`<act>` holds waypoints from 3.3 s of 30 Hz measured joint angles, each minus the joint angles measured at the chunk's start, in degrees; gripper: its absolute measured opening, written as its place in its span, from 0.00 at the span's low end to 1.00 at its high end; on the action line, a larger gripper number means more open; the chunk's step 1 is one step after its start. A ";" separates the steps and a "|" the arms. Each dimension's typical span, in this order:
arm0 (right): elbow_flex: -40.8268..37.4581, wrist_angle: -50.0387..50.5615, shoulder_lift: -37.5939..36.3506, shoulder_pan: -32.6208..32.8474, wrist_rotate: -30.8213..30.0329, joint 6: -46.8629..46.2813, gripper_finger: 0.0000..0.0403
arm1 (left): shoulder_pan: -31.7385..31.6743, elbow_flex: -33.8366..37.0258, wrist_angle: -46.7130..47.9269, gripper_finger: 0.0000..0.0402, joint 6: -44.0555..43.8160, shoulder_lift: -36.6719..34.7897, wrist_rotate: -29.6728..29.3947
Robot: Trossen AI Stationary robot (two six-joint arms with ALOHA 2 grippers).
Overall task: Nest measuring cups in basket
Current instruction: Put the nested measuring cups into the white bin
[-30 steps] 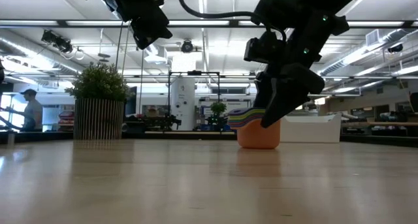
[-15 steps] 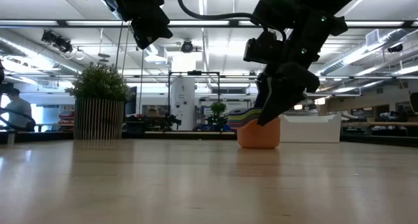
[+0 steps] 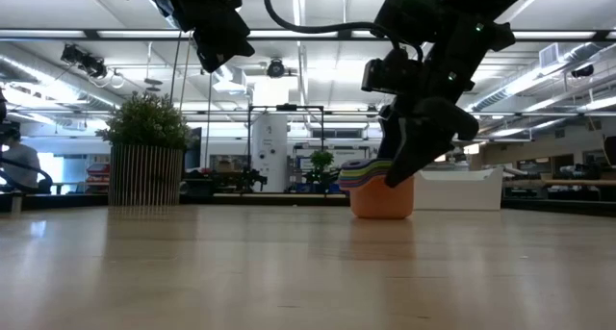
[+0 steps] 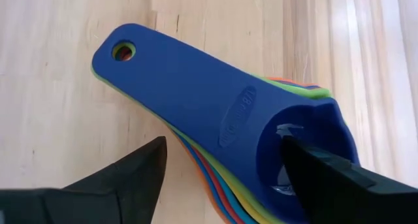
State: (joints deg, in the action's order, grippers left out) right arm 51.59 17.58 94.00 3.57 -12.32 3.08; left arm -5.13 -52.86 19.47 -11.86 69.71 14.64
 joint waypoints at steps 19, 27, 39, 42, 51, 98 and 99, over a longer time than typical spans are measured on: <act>-0.07 0.46 0.09 -0.04 -0.33 2.02 0.66 | -0.01 0.00 -0.01 0.35 0.00 0.00 0.00; -0.09 0.63 0.09 -0.04 -0.35 2.07 0.59 | -0.02 0.01 0.00 0.35 0.02 0.00 0.00; -0.09 0.60 0.13 -0.04 -0.26 1.54 0.52 | -0.01 0.02 0.00 0.35 0.00 0.00 0.01; -0.09 0.57 0.13 -0.02 -0.19 1.49 0.51 | 0.00 0.02 0.00 0.35 0.01 0.00 0.00; -0.09 0.09 0.13 -0.02 0.11 1.39 0.48 | -0.02 0.02 0.00 0.35 0.01 0.00 0.00; -0.09 -1.24 0.11 -0.07 0.39 2.55 0.38 | -0.02 0.02 -0.01 0.35 0.02 -0.01 0.01; -0.09 -1.40 0.09 -0.07 0.27 2.94 0.38 | -0.02 0.02 -0.01 0.35 0.00 -0.01 0.00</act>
State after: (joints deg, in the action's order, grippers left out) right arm 51.51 16.18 94.08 3.51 -12.04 6.02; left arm -5.15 -52.84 19.46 -11.86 69.70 14.64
